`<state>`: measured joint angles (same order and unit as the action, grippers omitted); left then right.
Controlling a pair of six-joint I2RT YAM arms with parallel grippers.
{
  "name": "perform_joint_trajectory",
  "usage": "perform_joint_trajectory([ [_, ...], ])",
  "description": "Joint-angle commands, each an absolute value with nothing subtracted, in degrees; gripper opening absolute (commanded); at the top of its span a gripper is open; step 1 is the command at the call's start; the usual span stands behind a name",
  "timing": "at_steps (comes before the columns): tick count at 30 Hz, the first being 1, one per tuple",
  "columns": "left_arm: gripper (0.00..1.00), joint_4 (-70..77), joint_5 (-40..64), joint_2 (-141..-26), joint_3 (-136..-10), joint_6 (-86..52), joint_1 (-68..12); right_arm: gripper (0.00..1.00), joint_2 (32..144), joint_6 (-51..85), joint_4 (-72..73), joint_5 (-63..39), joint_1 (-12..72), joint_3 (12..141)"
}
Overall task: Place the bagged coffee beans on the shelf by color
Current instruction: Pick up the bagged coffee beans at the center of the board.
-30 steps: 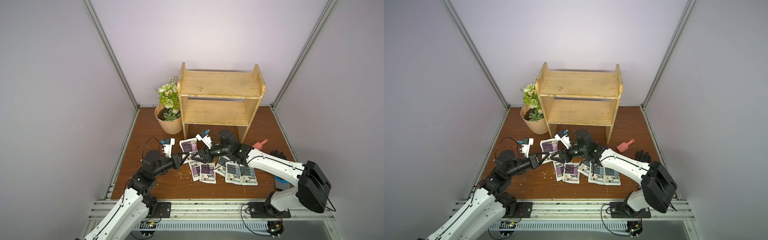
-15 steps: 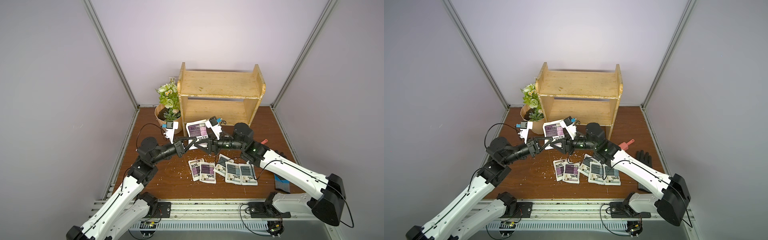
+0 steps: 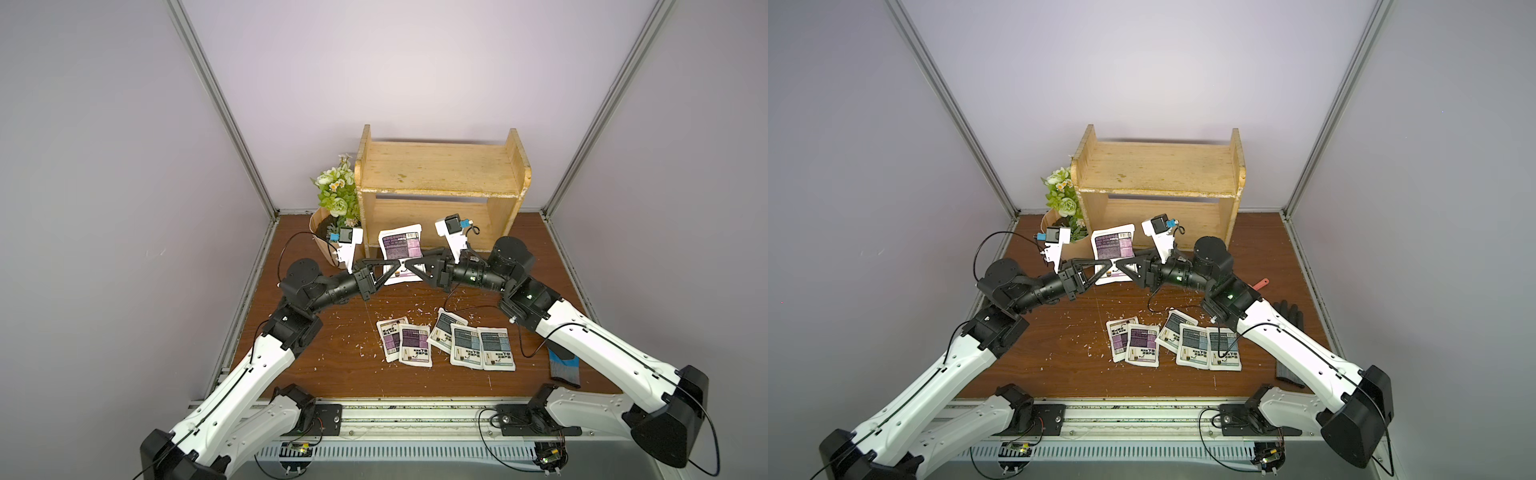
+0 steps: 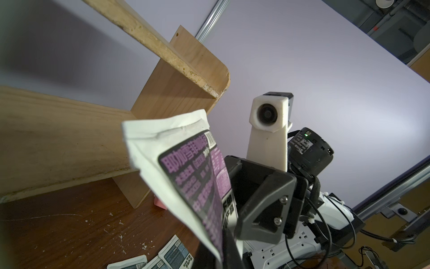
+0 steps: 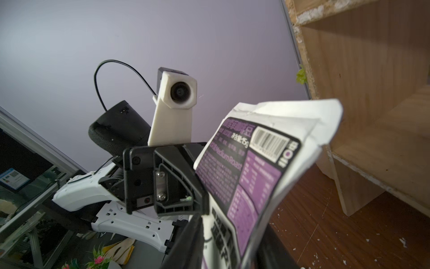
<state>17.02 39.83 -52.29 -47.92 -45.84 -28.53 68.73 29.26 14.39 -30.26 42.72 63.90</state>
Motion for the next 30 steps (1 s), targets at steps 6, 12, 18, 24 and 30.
perform_joint_trajectory([
  [6,0.0,28.6,38.5,-53.6,-48.8,-46.6,-30.0,0.33,67.4,30.8,18.9,-32.8,42.3,68.2],
  [12,0.0,31.4,36.5,-54.2,-48.4,-46.8,-30.3,0.33,66.9,30.4,18.8,-33.3,41.8,68.6],
  [18,0.0,29.4,36.3,-55.8,-51.5,-44.2,-30.3,0.29,66.7,31.3,19.5,-32.7,41.2,68.5],
  [24,0.0,30.6,33.6,-55.9,-50.4,-43.6,-30.3,0.2,65.9,32.5,19.7,-32.5,41.0,67.9],
  [30,0.03,30.9,25.2,-55.0,-47.6,-43.9,-30.2,0.07,65.9,33.2,19.9,-31.0,40.9,68.4],
])
